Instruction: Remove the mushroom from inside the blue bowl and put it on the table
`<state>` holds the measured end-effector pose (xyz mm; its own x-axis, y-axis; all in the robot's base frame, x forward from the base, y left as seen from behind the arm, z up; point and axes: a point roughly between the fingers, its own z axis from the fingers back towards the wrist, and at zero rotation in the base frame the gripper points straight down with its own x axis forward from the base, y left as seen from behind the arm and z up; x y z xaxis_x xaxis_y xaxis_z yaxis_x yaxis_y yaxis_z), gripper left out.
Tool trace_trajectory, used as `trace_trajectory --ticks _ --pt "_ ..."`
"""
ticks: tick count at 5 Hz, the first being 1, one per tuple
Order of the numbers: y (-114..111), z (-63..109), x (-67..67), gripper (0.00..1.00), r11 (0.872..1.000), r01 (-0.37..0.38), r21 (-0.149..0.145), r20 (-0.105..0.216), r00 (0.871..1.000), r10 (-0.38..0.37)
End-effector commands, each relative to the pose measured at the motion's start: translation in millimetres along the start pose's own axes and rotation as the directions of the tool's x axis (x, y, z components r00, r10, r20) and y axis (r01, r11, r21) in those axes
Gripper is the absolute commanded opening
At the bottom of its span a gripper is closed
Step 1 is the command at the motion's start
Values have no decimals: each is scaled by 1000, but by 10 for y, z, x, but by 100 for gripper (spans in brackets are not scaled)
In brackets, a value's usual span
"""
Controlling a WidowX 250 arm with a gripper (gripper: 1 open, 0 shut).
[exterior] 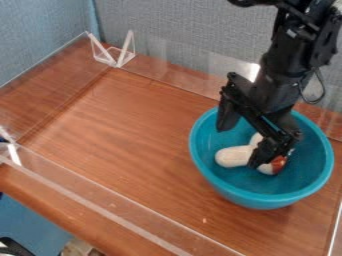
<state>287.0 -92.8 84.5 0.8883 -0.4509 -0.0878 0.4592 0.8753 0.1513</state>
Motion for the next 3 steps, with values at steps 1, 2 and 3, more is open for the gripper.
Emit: trace_trajectory --ticks 1,2,3 --pt "21 -45 45 100 1000 0 -8 17 1000 0" --pt "-19 -224 81 100 1000 15 -20 -9 1000 -16" --pt "-11 -279 83 0 1000 21 -22 -16 1000 -21"
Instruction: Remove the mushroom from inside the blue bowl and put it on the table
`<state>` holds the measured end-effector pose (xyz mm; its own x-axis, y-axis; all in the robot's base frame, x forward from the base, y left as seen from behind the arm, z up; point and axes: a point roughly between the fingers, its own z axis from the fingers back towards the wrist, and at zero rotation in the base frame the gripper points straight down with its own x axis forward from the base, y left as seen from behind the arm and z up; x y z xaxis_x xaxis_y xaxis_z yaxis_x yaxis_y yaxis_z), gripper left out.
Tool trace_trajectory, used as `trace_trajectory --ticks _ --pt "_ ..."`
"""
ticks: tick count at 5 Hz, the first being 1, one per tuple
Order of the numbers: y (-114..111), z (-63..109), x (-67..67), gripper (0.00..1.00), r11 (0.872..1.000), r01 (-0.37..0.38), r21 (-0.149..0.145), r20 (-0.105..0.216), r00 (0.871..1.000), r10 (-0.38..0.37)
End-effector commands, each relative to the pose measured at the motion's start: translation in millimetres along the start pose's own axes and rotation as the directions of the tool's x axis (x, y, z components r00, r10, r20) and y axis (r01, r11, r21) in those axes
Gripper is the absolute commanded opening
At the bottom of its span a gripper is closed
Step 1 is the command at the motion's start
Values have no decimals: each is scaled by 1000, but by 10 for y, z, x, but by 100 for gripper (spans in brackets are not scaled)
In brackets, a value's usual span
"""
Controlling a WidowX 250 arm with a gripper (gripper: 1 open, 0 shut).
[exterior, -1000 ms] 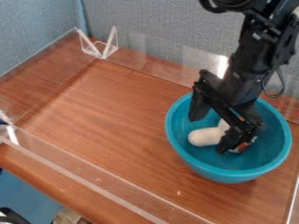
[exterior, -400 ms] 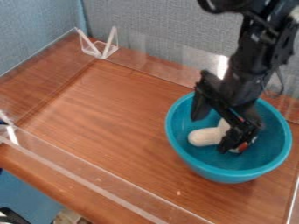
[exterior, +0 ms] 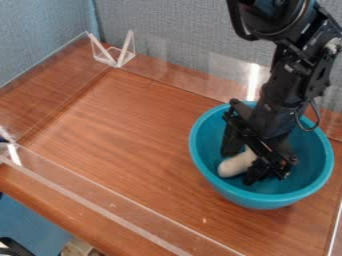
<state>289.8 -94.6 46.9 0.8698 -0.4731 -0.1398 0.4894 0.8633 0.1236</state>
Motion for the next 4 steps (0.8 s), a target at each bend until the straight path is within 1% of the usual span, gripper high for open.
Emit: trace_trajectory --ticks 1,3,4 --pt "60 101 3 0 1000 -6 5 31 1000 6" --pt "145 334 -83 0 1000 -15 11 65 998 14" --pt "285 592 -210 0 999 -45 24 104 994 42"
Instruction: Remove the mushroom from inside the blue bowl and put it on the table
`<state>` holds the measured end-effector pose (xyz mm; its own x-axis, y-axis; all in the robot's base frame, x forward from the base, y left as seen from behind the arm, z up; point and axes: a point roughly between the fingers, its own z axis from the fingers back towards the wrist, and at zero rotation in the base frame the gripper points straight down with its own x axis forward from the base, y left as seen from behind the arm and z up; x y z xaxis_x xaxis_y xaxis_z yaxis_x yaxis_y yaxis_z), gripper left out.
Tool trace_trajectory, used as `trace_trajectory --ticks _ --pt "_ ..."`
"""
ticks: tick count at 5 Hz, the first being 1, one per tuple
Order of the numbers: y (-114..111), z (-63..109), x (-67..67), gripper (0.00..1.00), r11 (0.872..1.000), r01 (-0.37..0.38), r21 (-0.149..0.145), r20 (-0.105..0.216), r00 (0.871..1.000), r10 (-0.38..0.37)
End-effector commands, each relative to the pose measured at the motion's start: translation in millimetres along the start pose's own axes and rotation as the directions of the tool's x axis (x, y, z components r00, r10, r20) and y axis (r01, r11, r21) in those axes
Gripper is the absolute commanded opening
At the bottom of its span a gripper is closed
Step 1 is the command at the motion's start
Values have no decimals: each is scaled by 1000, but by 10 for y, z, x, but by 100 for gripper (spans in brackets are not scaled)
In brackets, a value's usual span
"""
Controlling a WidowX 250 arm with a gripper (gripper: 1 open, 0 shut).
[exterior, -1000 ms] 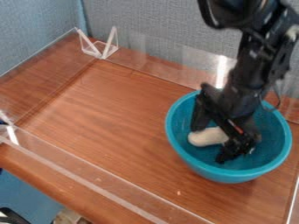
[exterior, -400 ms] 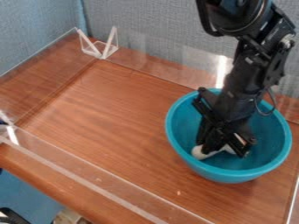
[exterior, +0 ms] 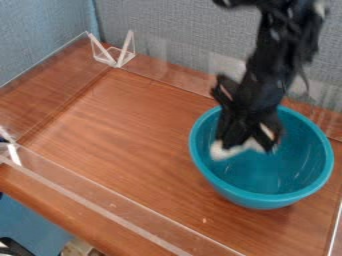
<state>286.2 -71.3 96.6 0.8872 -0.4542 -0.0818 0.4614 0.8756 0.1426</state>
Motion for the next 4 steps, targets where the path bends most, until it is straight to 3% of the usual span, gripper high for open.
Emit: trace_trajectory --ticks 1,2,3,4 --pt "515 565 -254 0 990 -131 46 92 988 126" --pt "938 728 -600 0 967 -248 61 83 966 243" --pt "1145 489 -770 0 960 -275 43 42 961 274" --pt "943 329 -777 0 975 -221 32 5 975 221"
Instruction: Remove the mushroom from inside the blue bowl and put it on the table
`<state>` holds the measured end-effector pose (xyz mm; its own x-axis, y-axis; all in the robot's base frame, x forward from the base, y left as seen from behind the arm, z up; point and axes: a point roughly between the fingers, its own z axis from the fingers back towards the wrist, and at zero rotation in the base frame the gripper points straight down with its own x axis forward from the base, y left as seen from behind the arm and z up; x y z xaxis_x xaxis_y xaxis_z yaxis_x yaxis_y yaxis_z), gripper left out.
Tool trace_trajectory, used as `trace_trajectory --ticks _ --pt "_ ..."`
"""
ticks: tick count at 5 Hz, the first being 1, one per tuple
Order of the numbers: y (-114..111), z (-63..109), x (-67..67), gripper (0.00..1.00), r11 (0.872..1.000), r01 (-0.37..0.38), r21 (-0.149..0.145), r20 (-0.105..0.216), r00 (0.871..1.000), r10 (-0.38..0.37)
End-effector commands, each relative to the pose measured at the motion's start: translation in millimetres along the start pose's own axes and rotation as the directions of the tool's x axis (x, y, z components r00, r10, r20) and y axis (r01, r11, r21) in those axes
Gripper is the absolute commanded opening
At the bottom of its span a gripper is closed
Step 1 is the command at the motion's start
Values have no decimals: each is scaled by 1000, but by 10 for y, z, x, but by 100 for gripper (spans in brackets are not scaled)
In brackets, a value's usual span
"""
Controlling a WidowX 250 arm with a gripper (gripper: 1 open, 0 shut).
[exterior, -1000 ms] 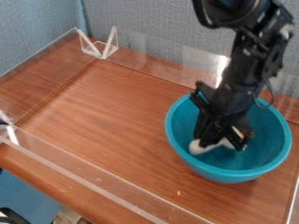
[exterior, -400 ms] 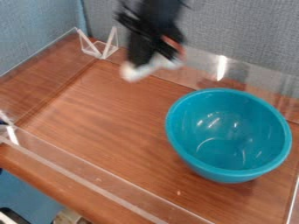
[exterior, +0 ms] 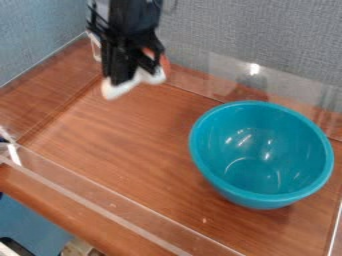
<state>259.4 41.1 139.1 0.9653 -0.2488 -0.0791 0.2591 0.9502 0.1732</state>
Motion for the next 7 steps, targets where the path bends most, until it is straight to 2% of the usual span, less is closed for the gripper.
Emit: trace_trajectory --ticks 1,2,4,7 --pt "-65 -133 -11 0 1000 25 7 -11 1000 -25" --pt "-42 -62 86 0 999 39 21 3 999 -39" --pt "28 -161 199 0 998 59 24 5 998 -59" --pt "157 -216 295 0 996 86 31 11 996 -87"
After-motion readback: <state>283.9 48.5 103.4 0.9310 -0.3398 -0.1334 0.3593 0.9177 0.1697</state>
